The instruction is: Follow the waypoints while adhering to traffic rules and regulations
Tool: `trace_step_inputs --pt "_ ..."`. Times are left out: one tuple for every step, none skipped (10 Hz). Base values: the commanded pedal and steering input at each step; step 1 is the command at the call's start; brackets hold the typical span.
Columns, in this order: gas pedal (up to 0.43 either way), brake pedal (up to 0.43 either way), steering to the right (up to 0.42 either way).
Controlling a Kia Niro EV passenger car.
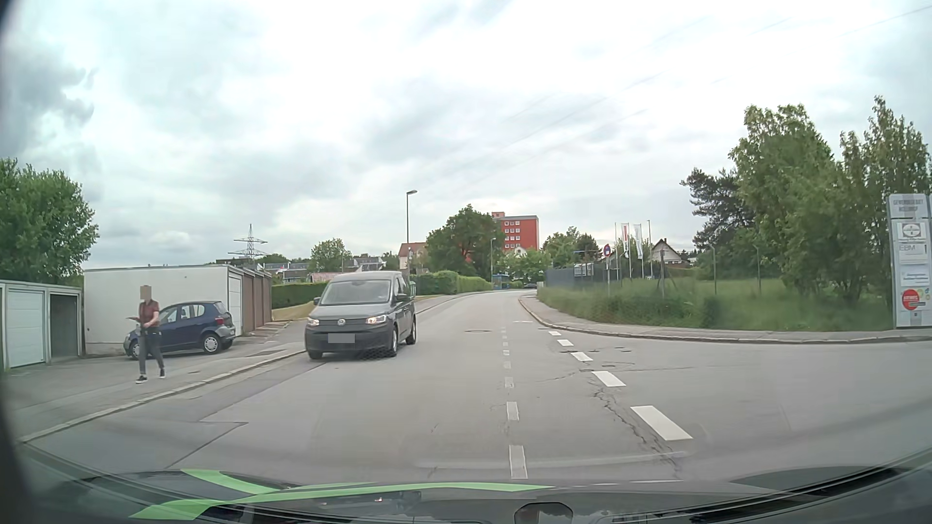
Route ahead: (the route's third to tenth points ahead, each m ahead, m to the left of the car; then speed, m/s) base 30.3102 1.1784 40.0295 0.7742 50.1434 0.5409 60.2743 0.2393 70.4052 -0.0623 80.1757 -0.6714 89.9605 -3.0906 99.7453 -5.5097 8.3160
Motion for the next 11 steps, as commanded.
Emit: trace_step_inputs --pt "0.079 0.000 -0.004" --pt "0.079 0.000 -0.004" --pt "0.079 0.000 -0.004" --pt "0.079 0.000 -0.004" --pt "0.079 0.000 -0.004" --pt "0.079 0.000 -0.005" --pt "0.079 0.000 -0.004" --pt "0.079 0.000 -0.005" --pt "0.079 0.000 -0.004" --pt "0.067 0.000 -0.004" --pt "0.067 0.000 -0.004"
